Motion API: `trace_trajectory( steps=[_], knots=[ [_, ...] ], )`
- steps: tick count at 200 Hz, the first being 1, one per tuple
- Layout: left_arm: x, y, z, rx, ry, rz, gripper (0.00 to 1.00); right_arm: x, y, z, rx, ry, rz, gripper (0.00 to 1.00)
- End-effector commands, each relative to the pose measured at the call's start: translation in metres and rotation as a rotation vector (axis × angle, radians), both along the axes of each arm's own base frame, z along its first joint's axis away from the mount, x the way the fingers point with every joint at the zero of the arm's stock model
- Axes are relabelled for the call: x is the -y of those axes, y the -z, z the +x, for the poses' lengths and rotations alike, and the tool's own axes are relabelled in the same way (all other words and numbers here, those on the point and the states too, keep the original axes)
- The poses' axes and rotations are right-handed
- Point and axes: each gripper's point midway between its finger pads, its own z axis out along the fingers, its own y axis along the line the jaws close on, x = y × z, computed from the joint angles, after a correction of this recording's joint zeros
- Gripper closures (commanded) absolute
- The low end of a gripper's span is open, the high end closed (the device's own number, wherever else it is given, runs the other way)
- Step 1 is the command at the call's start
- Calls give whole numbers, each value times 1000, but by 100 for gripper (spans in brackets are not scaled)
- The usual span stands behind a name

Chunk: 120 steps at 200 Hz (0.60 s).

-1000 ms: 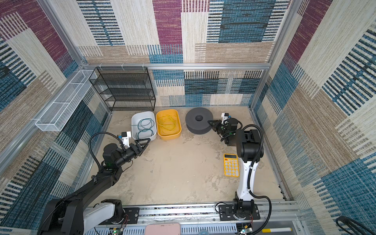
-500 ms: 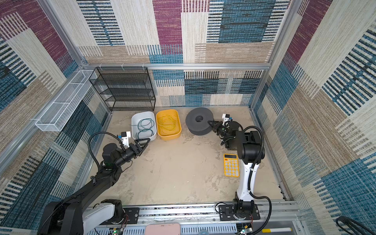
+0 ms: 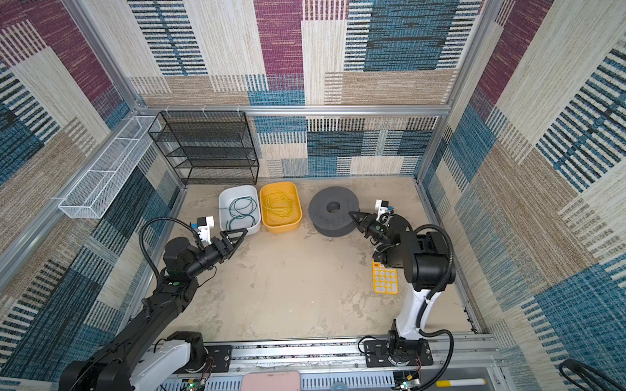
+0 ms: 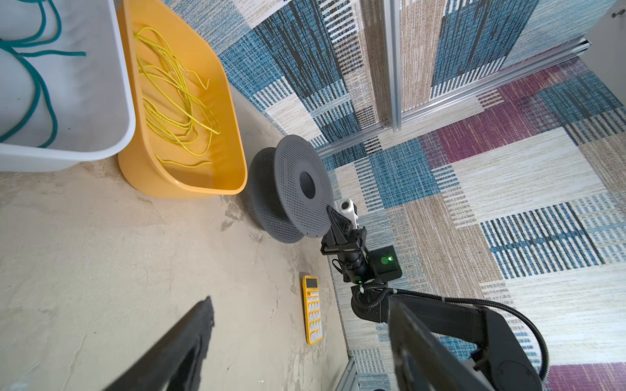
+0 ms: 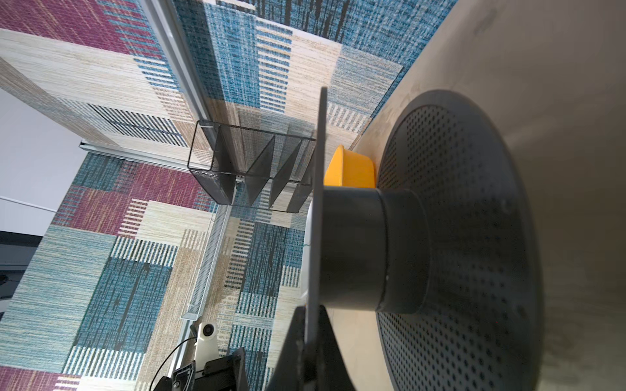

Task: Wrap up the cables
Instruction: 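Drag the grey spool toward the robot with the right gripper, then release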

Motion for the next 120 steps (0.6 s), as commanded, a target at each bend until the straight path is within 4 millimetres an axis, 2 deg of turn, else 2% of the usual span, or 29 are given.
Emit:
trace_trajectory(
  steps=[1,45,68,93,120],
  knots=[
    [-2,-1,-5,-2,-5,30,17,-9,-32,-34,120,-63,-1,100],
    [-5,-2,-17,-23,-23,42,17,-19,-38,-98,103,-96,-13,100],
    [-9,5,-22,-45,-46,38,17,-29,-39,-129,102,-109,-26,100],
    [-14,16,-29,-85,-71,63,17,-54,-34,-151,87,-135,-60,100],
    [-22,23,-32,-122,-116,99,17,-71,-32,-165,67,-175,-8,100]
  ],
)
